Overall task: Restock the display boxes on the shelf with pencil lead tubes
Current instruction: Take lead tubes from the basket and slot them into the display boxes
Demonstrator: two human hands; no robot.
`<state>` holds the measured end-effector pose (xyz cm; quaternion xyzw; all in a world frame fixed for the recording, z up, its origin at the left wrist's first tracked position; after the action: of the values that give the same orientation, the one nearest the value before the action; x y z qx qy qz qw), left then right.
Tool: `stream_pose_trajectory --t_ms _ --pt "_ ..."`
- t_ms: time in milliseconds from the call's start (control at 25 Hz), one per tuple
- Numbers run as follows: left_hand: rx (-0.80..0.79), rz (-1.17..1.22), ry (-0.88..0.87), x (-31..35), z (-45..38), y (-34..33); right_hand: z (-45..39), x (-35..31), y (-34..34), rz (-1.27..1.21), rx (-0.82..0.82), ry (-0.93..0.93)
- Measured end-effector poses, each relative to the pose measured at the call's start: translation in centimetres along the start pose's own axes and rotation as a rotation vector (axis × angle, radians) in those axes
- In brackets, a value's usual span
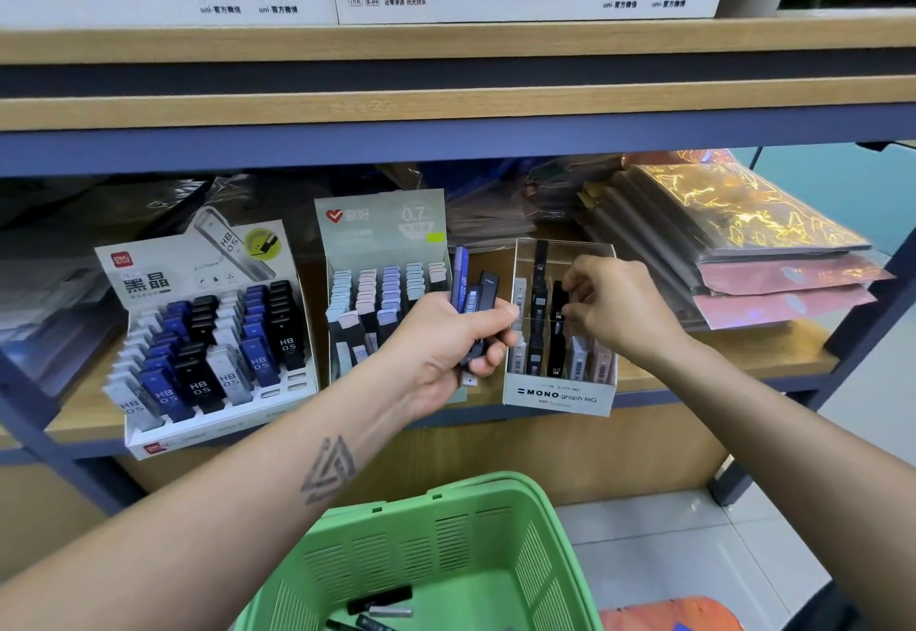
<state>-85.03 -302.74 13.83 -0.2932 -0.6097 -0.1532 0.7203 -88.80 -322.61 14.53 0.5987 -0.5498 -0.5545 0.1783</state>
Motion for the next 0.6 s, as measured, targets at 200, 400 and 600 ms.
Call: stream_pose_trajectory --t_ms 200,400,600 --pt "-0.049 -0.021 0.015 -0.3 0.2 -0.2 0.2 -1.3 1.5 0.053 0.125 0.068" --pt "-0.082 -0.042 0.023 -0.5 0.1 -0.3 1.4 -5.4 0.9 -0.618 -0.311 -0.013" --pt "-0.110 0.104 0.100 -0.4 0.3 -0.2 0.6 -4.5 0.3 -0.994 -0.368 -0.231"
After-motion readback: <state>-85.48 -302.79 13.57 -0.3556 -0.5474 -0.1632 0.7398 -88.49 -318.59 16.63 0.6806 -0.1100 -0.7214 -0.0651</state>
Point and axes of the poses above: each hand's wrist, its own z-axis away from the middle knuckle, its own y-axis out of the back of the hand, x = y × z, the point moved 4 cm from there along -z, towards the middle knuckle, and after that the axes turned 4 degrees about -y, right-handed, at the moved point
